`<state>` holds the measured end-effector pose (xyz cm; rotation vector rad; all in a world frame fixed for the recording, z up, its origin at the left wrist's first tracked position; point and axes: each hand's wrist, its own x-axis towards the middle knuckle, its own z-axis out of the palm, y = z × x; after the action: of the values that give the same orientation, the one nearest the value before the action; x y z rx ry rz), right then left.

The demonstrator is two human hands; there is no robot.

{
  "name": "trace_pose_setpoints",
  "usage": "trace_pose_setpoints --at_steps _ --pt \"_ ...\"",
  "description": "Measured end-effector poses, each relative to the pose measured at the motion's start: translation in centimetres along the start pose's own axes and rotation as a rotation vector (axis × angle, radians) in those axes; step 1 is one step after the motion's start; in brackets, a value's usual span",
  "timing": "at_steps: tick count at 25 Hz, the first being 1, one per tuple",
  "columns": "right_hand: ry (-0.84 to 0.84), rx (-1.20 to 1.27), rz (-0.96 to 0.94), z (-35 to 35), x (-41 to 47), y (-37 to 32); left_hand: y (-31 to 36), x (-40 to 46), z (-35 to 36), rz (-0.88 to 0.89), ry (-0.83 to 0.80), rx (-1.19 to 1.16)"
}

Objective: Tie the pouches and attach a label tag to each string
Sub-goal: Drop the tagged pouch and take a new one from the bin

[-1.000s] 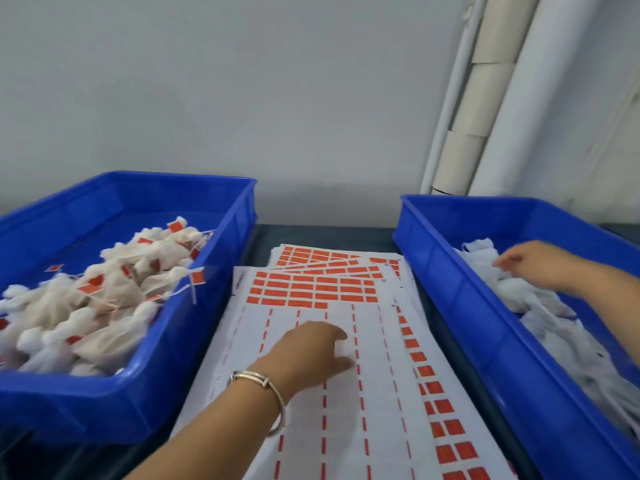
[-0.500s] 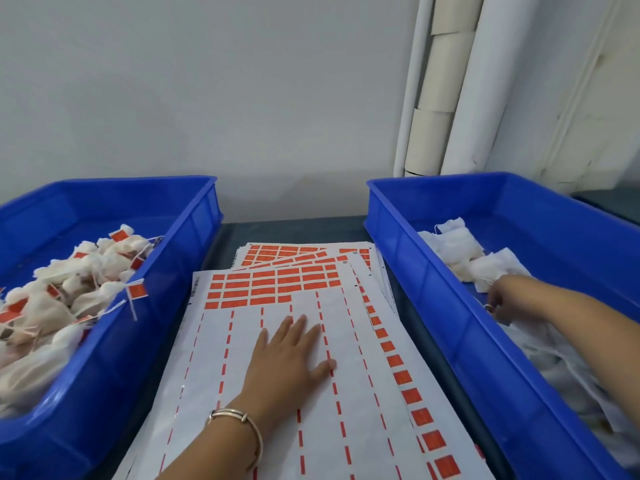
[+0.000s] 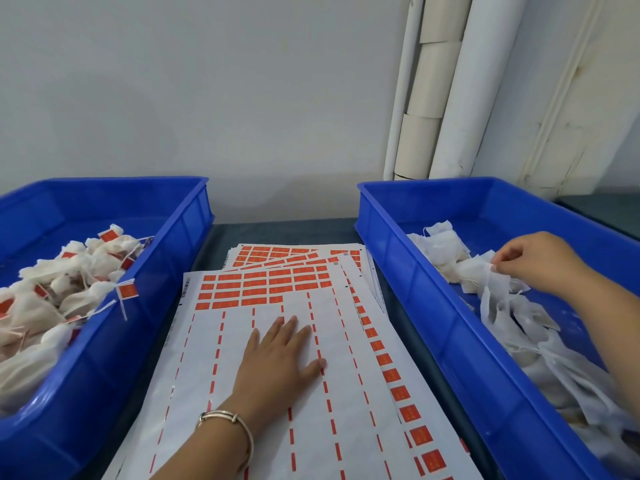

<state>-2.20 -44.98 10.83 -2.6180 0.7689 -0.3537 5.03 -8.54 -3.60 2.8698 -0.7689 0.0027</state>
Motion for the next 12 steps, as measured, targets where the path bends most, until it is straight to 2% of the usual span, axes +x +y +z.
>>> trace_pose_setpoints --at_steps 8,10,12 --pt "0.152 0.111 -0.138 -1.5 -0.2 -2.2 -0.2 0.0 0.1 0.018 0.017 -0.034" --pt "0.084 0.041 -0.109 -0.6 0.2 -2.3 -0.2 0.0 0.1 0.019 0.024 -0.041" --pt "-0.085 -0.047 -0.017 1.5 0.3 -1.8 -0.3 -0.1 0.1 0.02 0.028 -0.045"
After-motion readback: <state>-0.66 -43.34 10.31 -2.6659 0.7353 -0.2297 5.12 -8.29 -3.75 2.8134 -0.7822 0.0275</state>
